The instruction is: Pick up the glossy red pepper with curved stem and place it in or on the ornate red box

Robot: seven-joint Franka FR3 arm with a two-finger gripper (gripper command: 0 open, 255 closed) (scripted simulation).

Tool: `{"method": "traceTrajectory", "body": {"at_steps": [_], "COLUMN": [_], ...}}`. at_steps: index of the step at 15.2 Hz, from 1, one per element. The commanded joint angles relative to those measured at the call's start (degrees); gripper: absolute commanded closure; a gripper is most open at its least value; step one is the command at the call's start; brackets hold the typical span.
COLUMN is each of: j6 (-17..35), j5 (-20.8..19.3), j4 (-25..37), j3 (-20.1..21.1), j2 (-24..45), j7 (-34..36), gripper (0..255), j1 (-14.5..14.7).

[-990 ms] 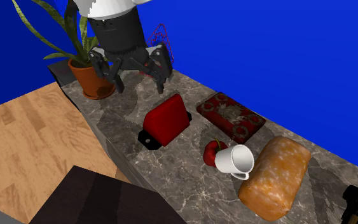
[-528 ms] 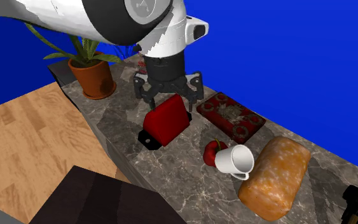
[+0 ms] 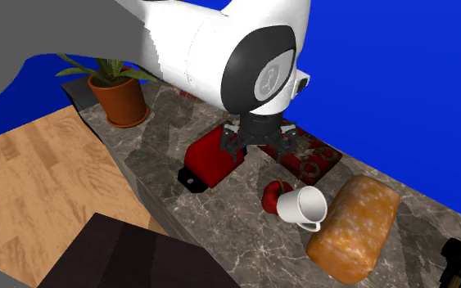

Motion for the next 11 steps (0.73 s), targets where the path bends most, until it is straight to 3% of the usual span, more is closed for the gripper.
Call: {"method": "traceTrajectory", "body": {"at_steps": [1,7,9,11], "j6": [2.7,9.1,10.3,11.3], "j5": [1.4,11.3,16.1,18.2], "j4": [1.1,6.9,9.6,10.2], "j3": [-2.7,-9.0,-9.9,-9.6], "j2": [4.2,19.5,25.2,27.6], "j7": [-3.9,-17.6,-23.0,-25.0], "gripper": [0,0,0,0], "j1": [0.5,2.1,1.7,1.1]}}
